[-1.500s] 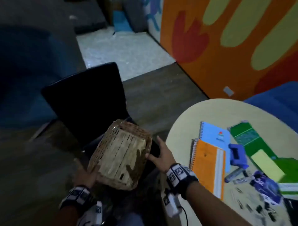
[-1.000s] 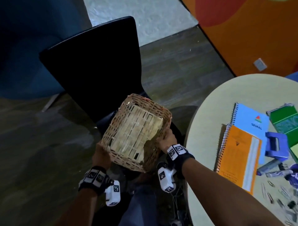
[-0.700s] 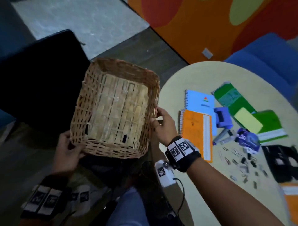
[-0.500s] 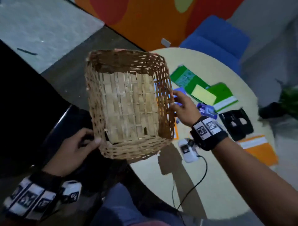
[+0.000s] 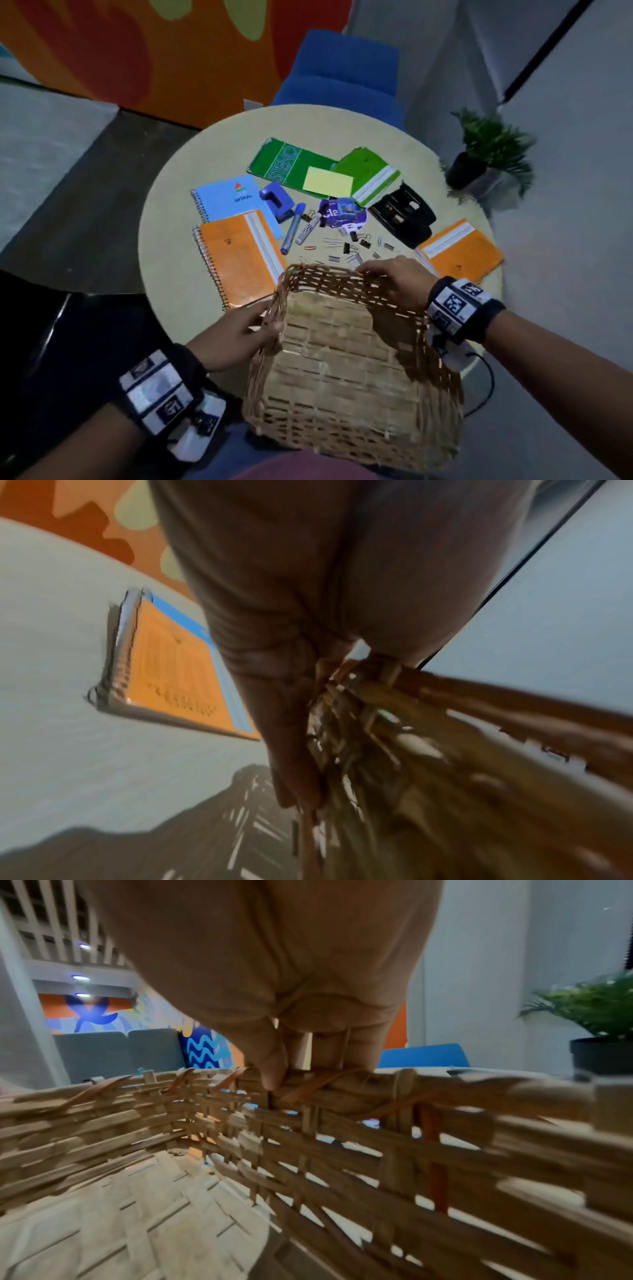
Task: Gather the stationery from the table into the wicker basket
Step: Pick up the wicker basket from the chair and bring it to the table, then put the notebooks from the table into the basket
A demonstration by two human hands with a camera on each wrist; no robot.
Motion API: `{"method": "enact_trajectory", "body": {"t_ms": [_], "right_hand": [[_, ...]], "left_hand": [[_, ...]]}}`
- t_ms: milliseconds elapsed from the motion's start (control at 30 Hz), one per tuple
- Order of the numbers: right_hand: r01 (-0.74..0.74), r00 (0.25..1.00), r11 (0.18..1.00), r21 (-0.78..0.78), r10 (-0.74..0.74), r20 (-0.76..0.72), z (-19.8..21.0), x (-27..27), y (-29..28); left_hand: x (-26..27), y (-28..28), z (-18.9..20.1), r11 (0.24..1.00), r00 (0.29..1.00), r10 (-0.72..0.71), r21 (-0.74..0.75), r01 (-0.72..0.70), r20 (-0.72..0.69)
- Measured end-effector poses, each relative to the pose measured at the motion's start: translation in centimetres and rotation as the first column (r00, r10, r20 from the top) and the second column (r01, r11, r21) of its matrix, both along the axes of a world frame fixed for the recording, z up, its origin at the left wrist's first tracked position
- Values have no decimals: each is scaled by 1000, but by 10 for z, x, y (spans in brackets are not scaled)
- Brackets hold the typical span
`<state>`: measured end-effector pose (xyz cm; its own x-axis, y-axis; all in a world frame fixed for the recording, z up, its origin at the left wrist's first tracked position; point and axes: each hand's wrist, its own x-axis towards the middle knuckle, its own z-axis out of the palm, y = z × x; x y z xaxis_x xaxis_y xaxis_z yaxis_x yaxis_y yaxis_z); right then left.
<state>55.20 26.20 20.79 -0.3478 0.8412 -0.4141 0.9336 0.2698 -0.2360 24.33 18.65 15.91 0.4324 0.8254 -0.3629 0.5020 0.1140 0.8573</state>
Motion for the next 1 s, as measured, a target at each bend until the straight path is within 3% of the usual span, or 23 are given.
{"method": "enact_trajectory", "body": {"t_ms": [233, 367, 567, 633, 700, 767, 867, 933, 1000], "right_hand": [[79, 997, 996, 43, -80, 15, -31, 13, -2], [107, 994, 993, 43, -105, -33, -38, 3, 1], [130, 991, 991, 34, -129, -27, -46, -7, 7], [138, 990, 990, 27, -138, 4, -40, -7, 11], [158, 987, 987, 35, -157, -19, -28, -10, 21], [177, 975, 983, 49, -169, -144, -12, -26, 37], [209, 926, 977, 46, -183, -329, 5, -69, 71], [215, 913, 976, 22, -193, -359, 6, -105, 94], [182, 937, 983, -32, -183, -298, -1, -141, 114]], "left_hand": [[26, 11, -26, 991, 975, -120, 32, 128, -186], [19, 18, -38, 993, 972, -107, 18, 113, -210], [14, 21, -37, 999, 990, -40, -43, 34, -138], [4, 25, -34, 992, 995, 34, -121, -45, -90], [-10, 32, -29, 958, 976, 215, -189, -216, -29], [-32, 48, -30, 906, 914, 402, -124, -405, -52], [-63, 82, -43, 763, 754, 635, -15, -646, -167], [-72, 103, -53, 714, 689, 668, -17, -699, -281], [-71, 117, -57, 720, 679, 634, -36, -693, -372]]}}
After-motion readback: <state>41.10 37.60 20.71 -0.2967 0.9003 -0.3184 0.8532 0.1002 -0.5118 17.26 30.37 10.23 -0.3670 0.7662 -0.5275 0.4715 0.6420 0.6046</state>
